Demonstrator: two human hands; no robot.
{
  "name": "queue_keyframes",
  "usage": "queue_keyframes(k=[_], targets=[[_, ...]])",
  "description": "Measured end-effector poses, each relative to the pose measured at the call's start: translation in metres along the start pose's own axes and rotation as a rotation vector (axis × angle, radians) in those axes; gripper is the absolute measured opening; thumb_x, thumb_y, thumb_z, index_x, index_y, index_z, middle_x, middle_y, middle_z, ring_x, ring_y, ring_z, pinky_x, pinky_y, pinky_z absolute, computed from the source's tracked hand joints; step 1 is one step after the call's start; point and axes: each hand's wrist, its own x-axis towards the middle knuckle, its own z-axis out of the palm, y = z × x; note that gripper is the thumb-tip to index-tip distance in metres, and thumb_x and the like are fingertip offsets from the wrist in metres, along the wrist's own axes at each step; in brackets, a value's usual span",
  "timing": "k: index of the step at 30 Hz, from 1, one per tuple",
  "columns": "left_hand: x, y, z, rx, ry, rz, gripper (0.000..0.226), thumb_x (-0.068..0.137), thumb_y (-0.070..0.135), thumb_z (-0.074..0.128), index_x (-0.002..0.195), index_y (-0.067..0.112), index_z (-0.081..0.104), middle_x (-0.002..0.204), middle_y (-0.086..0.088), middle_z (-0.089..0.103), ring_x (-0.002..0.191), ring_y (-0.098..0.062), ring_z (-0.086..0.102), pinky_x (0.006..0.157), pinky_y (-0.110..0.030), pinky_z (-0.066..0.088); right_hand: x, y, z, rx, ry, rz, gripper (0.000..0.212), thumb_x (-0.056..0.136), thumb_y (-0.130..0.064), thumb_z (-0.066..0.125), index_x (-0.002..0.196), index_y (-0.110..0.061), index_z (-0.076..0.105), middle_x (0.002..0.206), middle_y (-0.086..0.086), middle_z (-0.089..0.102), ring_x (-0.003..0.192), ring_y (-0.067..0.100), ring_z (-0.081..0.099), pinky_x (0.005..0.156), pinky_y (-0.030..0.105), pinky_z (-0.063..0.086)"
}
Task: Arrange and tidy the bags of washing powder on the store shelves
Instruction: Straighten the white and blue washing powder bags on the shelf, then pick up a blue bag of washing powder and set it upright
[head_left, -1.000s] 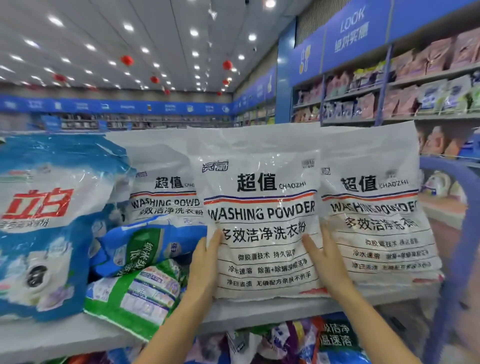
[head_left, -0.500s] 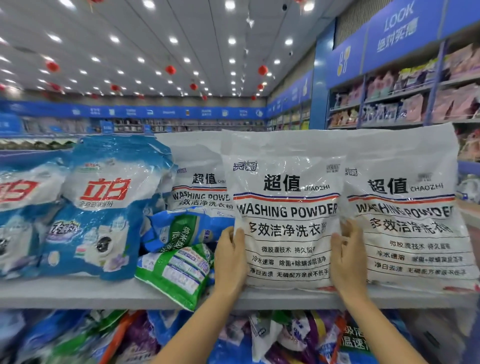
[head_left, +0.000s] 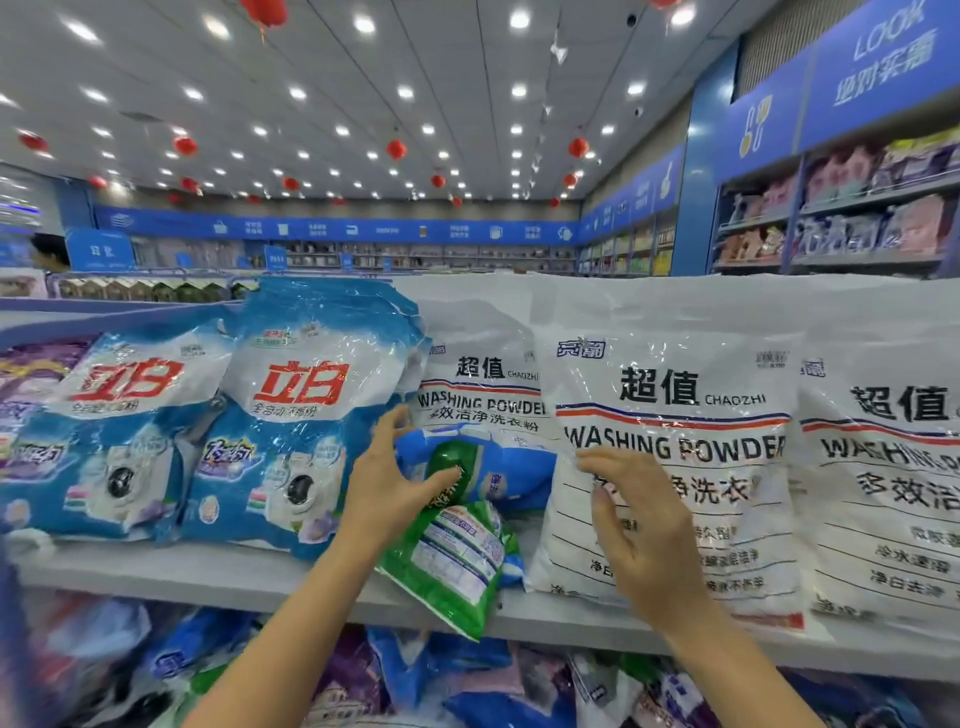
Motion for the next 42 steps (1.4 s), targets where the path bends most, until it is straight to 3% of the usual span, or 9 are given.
queue_keyframes(k=[6,12,16,26,29,32,36,39,42], targets=[[0.014,-0.025,0.005,-0.077,0.066,0.025,0.016,0.083,0.025,0.071,0.098,0.020,0.069,0.085,0.007,0.068,0.085,-0.016,0.064,0.067,-0.012,0.045,0.001,-0.019,0.033,-0.060,-0.200,-0.059,0.030,0.086,-0.011,0.045,0.105,-0.004,0.067,0.105,0.003,0.068,0.100,0.013,0.061,0.095,0.020,0.044],[0.071,-0.010,0.008,0.022,0.139,0.116,0.041,0.090,0.030,0.062,0.063,0.000,0.057,0.056,-0.014,0.053,0.056,-0.028,0.048,0.054,-0.036,0.031,-0.020,-0.041,0.065,-0.250,-0.607,-0.048,0.042,0.088,-0.041,0.041,0.119,-0.022,0.063,0.127,-0.004,0.061,0.116,0.015,0.057,0.101,0.031,0.044],[0.097,0.007,0.016,-0.027,0.143,0.090,0.047,0.091,0.033,0.060,0.053,0.014,0.043,0.050,0.000,0.042,0.053,-0.020,0.039,0.050,-0.034,0.023,-0.032,-0.033,0.078,-0.262,-0.832,0.160,0.065,0.086,-0.058,0.013,0.141,-0.034,0.036,0.155,-0.016,0.018,0.142,0.009,0.014,0.115,0.030,0.003],[0.143,0.077,-0.014,-0.920,0.145,-0.580,0.029,0.088,0.022,0.067,0.079,0.007,0.045,0.071,-0.003,0.049,0.069,-0.022,0.050,0.065,-0.035,0.046,-0.036,-0.045,0.079,-0.334,-0.853,0.233,0.044,0.100,-0.042,0.029,0.144,-0.035,0.029,0.156,-0.020,0.006,0.142,0.005,0.011,0.111,0.026,0.007],[0.143,0.094,-0.031,-0.976,0.012,-0.603,0.035,0.090,0.024,0.065,0.115,0.002,0.053,0.100,-0.009,0.065,0.075,-0.023,0.059,0.074,-0.040,0.055,-0.036,-0.048,0.079,-0.328,-0.837,0.255,0.043,0.100,-0.040,0.029,0.144,-0.035,0.029,0.156,-0.019,0.008,0.141,0.004,0.011,0.112,0.026,0.007],[0.134,0.101,-0.058,-0.954,0.014,-0.579,0.024,0.092,0.024,0.062,0.099,0.003,0.056,0.088,-0.006,0.063,0.042,-0.013,0.061,0.040,-0.026,0.053,-0.038,-0.048,0.081,-0.348,-0.814,0.247,0.043,0.101,-0.040,0.026,0.144,-0.036,0.027,0.157,-0.019,0.007,0.142,0.004,0.010,0.112,0.027,0.008],[0.116,0.098,-0.102,-0.992,-0.008,-0.509,0.036,0.093,0.029,0.059,0.121,0.006,0.059,0.115,-0.008,0.067,0.077,-0.020,0.069,0.051,-0.034,0.058,-0.040,-0.050,0.085,-0.386,-0.740,0.221,0.042,0.100,-0.039,0.031,0.143,-0.035,0.032,0.155,-0.016,0.016,0.141,0.006,0.013,0.113,0.028,0.010],[0.095,0.096,-0.132,-0.976,0.012,-0.480,0.040,0.093,0.034,0.057,0.125,0.010,0.059,0.117,-0.008,0.068,0.092,-0.025,0.069,0.054,-0.042,0.058,-0.025,-0.060,0.089,-0.069,-0.397,0.483,0.045,0.095,-0.039,0.048,0.138,-0.029,0.038,0.141,-0.011,0.039,0.131,0.010,0.035,0.106,0.028,0.029],[0.071,0.091,-0.158,-0.952,-0.005,-0.467,0.033,0.096,0.040,0.049,0.104,0.012,0.065,0.086,-0.005,0.075,0.067,-0.020,0.072,0.047,-0.037,0.054,0.016,-0.069,0.092,0.536,-0.108,0.904,0.051,0.089,-0.044,0.054,0.136,-0.030,0.038,0.129,-0.009,0.046,0.117,0.012,0.047,0.083,0.023,0.042]])
